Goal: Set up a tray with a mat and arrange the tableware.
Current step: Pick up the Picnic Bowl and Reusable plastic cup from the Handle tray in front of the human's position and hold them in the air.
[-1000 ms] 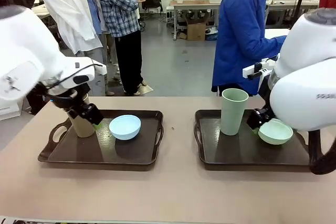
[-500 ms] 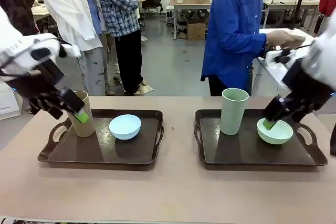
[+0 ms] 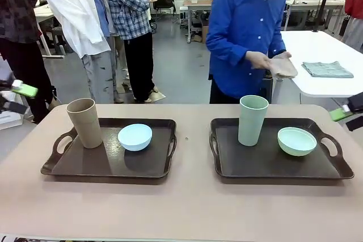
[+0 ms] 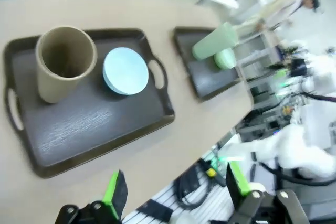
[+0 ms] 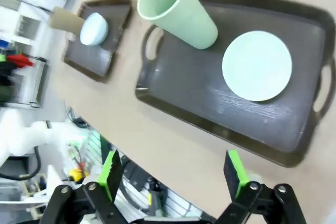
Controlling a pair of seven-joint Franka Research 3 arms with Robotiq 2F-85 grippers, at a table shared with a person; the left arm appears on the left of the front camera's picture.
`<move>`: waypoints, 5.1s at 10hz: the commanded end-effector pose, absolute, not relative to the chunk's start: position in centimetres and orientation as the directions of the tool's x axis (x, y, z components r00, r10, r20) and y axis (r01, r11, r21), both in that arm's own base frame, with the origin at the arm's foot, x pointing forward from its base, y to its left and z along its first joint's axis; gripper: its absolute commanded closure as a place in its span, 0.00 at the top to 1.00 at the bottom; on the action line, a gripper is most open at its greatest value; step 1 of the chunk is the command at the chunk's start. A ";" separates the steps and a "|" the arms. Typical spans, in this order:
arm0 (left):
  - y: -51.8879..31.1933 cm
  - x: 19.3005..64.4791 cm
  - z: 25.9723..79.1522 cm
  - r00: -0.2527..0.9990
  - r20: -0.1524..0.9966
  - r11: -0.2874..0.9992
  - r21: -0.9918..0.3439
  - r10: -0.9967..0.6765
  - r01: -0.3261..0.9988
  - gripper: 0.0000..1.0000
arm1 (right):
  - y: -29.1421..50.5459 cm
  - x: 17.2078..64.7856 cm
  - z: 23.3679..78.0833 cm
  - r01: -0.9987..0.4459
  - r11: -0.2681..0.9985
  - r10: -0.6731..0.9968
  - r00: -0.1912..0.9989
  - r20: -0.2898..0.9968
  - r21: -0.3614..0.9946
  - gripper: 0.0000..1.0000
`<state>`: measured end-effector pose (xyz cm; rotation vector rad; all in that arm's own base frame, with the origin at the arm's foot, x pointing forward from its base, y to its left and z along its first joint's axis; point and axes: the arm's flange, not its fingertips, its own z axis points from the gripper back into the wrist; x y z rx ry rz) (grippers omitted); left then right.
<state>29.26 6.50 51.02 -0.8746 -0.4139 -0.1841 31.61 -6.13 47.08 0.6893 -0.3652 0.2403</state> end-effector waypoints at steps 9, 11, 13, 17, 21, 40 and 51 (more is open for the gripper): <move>7.0 30.7 43.2 0.964 0.252 0.543 -0.822 0.079 0.170 1.00 | -13.3 28.2 42.2 -0.250 0.619 -0.025 0.941 0.336 0.745 1.00; 7.6 31.8 43.0 0.973 0.219 0.504 -0.850 0.072 0.154 1.00 | -13.6 28.0 41.6 -0.193 0.624 -0.034 0.962 0.272 0.758 1.00; 7.6 31.8 43.0 0.973 0.219 0.504 -0.850 0.072 0.154 1.00 | -13.6 28.0 41.6 -0.193 0.624 -0.034 0.962 0.272 0.758 1.00; 7.6 31.8 43.0 0.973 0.219 0.504 -0.850 0.072 0.154 1.00 | -13.6 28.0 41.6 -0.193 0.624 -0.034 0.962 0.272 0.758 1.00; 7.6 31.8 43.0 0.973 0.219 0.504 -0.850 0.072 0.154 1.00 | -13.6 28.0 41.6 -0.193 0.624 -0.034 0.962 0.272 0.758 1.00; 7.6 31.8 43.0 0.973 0.219 0.504 -0.850 0.072 0.154 1.00 | -13.6 28.0 41.6 -0.193 0.624 -0.034 0.962 0.272 0.758 1.00; 8.2 29.7 53.0 0.693 0.632 0.664 -0.357 -0.347 0.657 1.00 | 3.5 32.2 55.9 -0.398 0.796 0.223 0.893 0.390 0.456 1.00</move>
